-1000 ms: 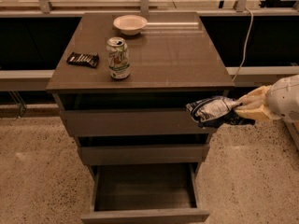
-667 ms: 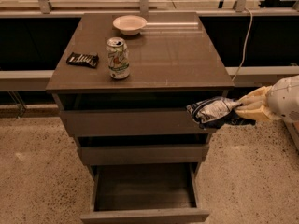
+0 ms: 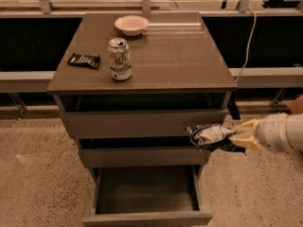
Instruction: Place blue chip bag into bottom drawer
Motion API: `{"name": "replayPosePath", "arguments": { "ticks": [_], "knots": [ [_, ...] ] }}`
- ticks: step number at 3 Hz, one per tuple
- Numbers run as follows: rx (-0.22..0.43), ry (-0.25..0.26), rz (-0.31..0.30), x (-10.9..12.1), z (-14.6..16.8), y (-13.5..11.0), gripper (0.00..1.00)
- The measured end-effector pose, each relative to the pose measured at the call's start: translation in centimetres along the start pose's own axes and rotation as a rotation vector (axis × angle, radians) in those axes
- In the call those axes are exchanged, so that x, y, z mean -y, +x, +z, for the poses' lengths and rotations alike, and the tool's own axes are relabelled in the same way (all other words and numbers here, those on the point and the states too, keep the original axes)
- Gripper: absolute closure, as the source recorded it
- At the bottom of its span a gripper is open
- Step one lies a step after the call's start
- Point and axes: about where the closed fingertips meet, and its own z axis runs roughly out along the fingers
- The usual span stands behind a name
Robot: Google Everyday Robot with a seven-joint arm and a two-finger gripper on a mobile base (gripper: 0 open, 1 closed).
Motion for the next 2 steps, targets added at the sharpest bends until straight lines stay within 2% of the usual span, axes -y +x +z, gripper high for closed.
{"name": "replayPosePath", "arguments": {
  "ticks": [1,2],
  "knots": [
    [0.019,-0.007,0.052,-0.8,3.1,3.9,1.0],
    [-0.009,-0.028,0.108,-1.5,7.0,9.3,1.0]
  ]
}}
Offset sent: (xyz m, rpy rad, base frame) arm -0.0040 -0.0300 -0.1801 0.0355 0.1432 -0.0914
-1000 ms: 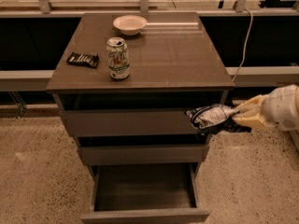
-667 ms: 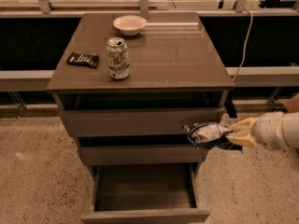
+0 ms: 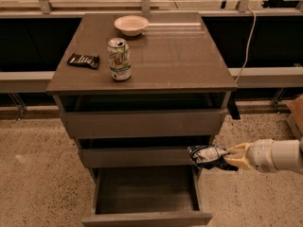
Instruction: Place blue chip bag into bottom drawer
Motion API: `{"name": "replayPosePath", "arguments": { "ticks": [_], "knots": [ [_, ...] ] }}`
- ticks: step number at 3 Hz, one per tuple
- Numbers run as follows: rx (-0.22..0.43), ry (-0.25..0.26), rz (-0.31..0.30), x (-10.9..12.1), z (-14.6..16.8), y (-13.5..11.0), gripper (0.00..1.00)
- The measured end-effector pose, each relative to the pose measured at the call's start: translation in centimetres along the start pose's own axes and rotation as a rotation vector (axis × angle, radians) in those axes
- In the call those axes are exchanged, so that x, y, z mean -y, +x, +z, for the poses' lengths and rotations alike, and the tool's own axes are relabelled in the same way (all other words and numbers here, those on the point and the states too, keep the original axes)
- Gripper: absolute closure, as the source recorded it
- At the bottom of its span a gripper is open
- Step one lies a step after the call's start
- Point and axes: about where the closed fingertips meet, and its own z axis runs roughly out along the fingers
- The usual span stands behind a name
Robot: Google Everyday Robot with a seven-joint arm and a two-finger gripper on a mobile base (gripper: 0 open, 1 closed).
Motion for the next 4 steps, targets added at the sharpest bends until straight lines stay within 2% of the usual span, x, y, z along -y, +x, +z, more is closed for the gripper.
{"name": "replayPosePath", "arguments": {
  "ticks": [1,2,3,4],
  "knots": [
    [0.0,0.0,0.0,0.0,0.0,0.0,1.0],
    [-0.009,-0.052,0.041,-0.3,3.4,2.0,1.0],
    [0.024,-0.086,0.081,-1.4,9.5,6.2,1.0],
    [0.042,-0.093,0.096,-1.8,12.6,8.4,1.0]
  ]
}}
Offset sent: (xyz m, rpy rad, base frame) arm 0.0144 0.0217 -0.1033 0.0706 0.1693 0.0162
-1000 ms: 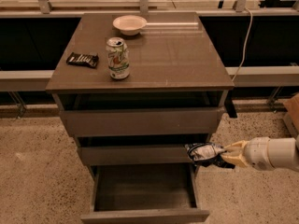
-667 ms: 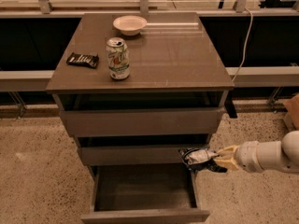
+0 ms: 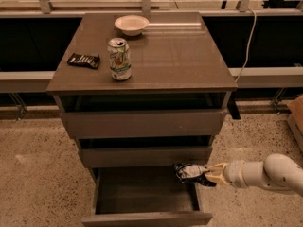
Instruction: Place blue chip bag into bottom drawer
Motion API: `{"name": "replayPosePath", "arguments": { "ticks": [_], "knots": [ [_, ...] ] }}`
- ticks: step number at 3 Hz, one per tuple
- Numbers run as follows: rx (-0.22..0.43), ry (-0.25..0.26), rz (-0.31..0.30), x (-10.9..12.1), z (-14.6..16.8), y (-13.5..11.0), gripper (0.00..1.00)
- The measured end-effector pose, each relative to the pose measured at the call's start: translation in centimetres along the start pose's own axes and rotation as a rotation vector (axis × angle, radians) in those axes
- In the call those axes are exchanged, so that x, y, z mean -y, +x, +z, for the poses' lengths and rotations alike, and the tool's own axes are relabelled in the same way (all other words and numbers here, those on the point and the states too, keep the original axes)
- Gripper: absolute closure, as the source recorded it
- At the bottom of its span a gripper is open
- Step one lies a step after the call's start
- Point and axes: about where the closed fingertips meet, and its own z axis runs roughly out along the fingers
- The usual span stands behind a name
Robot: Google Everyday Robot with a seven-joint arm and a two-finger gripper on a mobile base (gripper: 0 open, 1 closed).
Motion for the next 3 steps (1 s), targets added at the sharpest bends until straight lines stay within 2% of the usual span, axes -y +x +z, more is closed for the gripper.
{"name": "replayPosePath", "arguments": {
  "ticks": [2,3],
  "knots": [
    [0.022,-0.017,0.035,1.1,5.9,4.0,1.0],
    [0.042,-0.077,0.046,1.0,9.6,6.2,1.0]
  ]
}}
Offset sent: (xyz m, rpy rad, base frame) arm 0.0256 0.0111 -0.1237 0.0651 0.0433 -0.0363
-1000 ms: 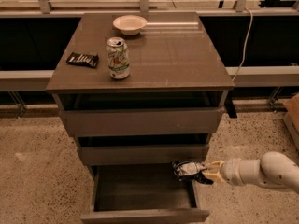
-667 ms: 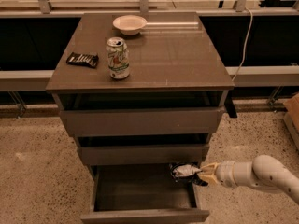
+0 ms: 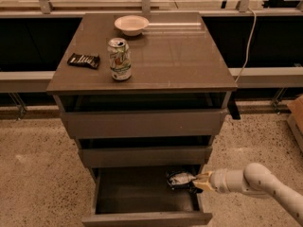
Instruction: Place blue chip bag into bottom drawer
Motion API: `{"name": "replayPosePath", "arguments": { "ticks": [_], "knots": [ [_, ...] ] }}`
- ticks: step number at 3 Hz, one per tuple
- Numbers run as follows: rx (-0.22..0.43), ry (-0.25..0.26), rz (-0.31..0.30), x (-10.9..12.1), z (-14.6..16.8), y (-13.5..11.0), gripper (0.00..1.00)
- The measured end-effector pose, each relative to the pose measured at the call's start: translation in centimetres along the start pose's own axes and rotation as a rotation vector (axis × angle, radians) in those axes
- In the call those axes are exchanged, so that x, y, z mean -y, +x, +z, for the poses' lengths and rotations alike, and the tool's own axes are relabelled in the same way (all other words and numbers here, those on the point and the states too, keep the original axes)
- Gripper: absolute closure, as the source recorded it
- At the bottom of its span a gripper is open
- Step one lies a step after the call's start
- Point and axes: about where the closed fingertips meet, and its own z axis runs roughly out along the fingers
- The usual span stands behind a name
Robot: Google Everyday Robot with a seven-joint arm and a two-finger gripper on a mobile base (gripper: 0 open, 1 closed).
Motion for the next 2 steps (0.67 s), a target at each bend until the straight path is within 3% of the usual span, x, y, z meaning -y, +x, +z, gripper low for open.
{"name": "replayPosePath", "arguments": {
  "ticks": [1,2],
  "knots": [
    [0.031,-0.112,0.003,-0.7,3.8,2.7,0.74],
    [0.06,-0.155,0.014,-1.0,5.5,4.1,0.51]
  ]
}}
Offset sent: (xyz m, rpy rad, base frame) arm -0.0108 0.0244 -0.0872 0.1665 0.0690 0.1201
